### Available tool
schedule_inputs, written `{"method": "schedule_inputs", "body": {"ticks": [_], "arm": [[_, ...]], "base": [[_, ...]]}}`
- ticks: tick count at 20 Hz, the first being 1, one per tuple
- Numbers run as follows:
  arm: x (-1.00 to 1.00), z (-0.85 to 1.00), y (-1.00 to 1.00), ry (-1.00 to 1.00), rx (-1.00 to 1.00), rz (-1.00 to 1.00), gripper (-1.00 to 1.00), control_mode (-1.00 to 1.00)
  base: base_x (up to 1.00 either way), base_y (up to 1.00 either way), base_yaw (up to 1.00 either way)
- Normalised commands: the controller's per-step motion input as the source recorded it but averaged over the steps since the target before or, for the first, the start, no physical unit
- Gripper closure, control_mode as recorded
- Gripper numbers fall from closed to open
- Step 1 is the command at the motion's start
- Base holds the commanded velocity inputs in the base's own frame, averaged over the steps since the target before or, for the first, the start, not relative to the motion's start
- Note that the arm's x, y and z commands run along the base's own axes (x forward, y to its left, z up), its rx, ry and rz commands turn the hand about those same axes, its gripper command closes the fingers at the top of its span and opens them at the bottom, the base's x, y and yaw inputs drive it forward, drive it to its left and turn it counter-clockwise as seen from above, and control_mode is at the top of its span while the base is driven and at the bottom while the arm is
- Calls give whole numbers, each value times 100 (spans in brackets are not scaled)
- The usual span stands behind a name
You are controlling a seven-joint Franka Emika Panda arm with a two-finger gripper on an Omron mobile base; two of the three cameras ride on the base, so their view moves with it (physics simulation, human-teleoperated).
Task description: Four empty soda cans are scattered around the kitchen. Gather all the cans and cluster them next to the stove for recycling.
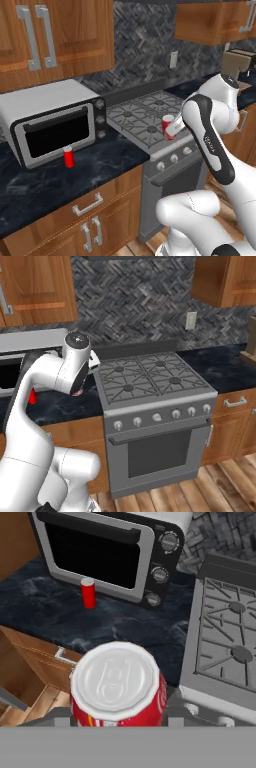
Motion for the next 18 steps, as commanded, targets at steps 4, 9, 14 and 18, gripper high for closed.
{"method": "schedule_inputs", "body": {"ticks": [4, 9, 14, 18], "arm": [[0, 0, 0, 0, 0, 0, 100, 100], [0, 0, 0, 0, 0, 0, 100, 100], [0, 0, 0, 0, 0, 0, 100, 100], [0, 0, 0, 0, 0, 0, 100, 100]], "base": [[49, -3, 11], [36, -6, 12], [25, -9, 13], [21, -16, 13]]}}
